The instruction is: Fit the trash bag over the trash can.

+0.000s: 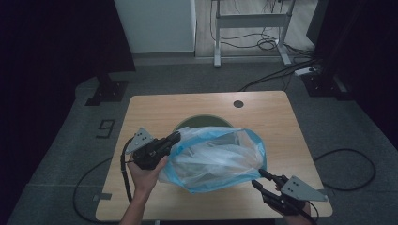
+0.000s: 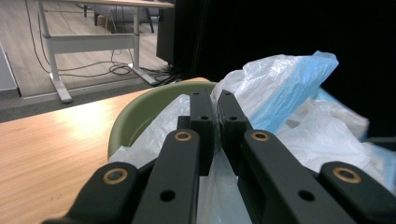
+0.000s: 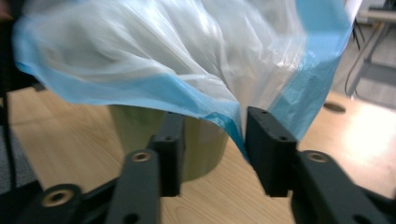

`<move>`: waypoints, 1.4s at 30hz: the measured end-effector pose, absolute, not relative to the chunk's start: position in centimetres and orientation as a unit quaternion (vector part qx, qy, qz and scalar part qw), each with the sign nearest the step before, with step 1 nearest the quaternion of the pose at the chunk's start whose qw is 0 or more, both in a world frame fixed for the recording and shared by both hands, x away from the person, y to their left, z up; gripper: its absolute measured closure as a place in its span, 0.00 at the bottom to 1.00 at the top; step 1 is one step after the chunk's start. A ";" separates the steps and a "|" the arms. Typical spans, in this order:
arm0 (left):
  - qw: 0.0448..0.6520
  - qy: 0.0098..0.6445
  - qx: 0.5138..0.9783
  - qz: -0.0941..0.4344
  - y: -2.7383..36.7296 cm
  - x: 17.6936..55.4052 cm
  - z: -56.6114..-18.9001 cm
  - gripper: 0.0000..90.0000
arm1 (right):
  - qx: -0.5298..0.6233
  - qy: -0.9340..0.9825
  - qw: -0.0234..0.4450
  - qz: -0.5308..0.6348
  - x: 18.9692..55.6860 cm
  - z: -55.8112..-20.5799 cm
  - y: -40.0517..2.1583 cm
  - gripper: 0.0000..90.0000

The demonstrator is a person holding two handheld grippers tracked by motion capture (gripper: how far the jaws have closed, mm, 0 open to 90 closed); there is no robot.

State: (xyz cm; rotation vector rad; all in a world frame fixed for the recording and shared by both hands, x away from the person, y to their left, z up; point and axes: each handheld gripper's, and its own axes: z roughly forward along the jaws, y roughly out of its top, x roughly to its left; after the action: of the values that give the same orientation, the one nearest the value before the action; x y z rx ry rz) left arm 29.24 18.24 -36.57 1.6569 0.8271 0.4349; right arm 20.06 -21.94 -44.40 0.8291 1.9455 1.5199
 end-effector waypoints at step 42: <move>0.606 0.364 0.686 0.173 19.3 29.8 -36.9 0.97 | 0.299 0.740 0.186 0.573 33.1 -39.2 -20.1 0.99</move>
State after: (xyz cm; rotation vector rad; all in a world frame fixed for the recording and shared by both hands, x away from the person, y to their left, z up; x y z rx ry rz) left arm 29.81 19.32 -36.85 1.5859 0.8420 0.4007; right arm 33.12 -20.10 -39.16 0.8434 2.0848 1.6126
